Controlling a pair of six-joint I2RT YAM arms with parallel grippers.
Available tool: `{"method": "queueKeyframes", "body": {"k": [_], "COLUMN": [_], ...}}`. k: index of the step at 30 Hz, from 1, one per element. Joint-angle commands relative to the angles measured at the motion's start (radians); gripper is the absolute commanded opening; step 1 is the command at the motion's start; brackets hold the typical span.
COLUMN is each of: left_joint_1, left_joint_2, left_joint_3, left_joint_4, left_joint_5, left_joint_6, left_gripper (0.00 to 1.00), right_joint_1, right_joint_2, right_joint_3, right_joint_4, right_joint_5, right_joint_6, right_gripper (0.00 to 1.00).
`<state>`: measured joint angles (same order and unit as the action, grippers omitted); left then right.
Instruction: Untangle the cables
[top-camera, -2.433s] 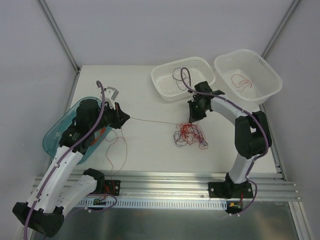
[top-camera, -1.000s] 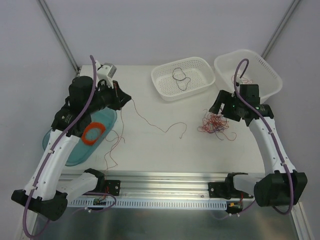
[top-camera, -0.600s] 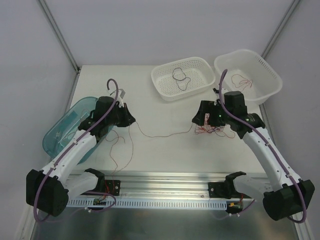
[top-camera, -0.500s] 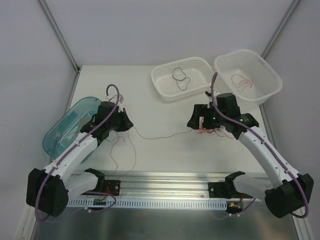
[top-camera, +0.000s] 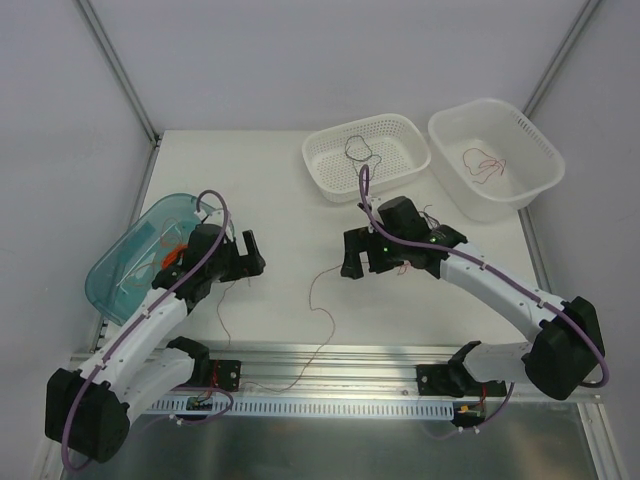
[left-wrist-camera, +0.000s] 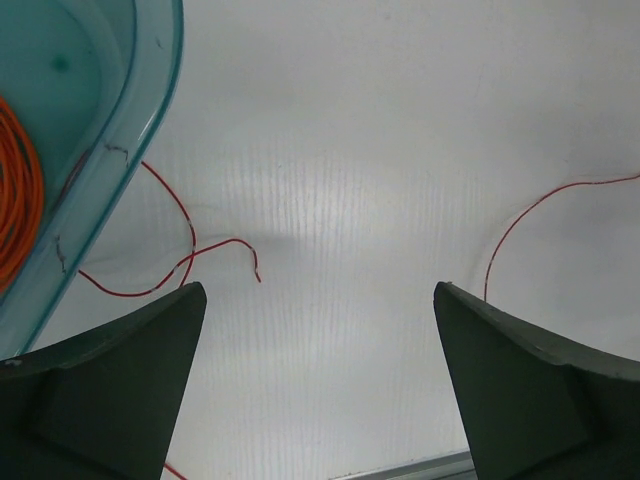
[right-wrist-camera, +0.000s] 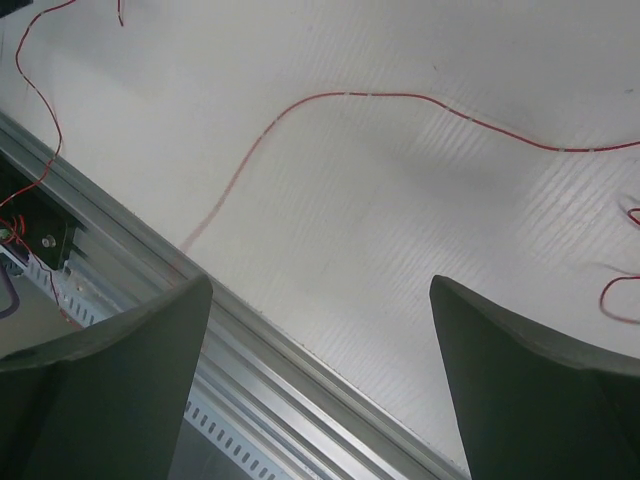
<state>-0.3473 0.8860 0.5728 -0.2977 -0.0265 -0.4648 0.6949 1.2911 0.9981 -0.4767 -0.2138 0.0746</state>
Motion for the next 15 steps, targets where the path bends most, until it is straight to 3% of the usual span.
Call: {"method": "queueKeyframes", "body": {"k": [1,15], "left_joint_1": [-0.004,-0.004], "left_joint_2": [-0.001,0.068], "left_joint_3": [-0.019,-0.062], "left_joint_4": [-0.063,-0.112], "left_joint_5": [-0.020,-0.073], "left_joint_6": [0.006,-0.017], "left_gripper": [0.99,0.99], "right_joint_1": [0.003,0.023], "right_joint_2": [0.002,-0.012], "right_joint_3": [0.033,-0.004], "right_joint_4": [0.047,0.052], "right_joint_5": [0.017,0.007], "right_joint_6": [0.010,0.010], "right_gripper": [0.95,0.95]}}
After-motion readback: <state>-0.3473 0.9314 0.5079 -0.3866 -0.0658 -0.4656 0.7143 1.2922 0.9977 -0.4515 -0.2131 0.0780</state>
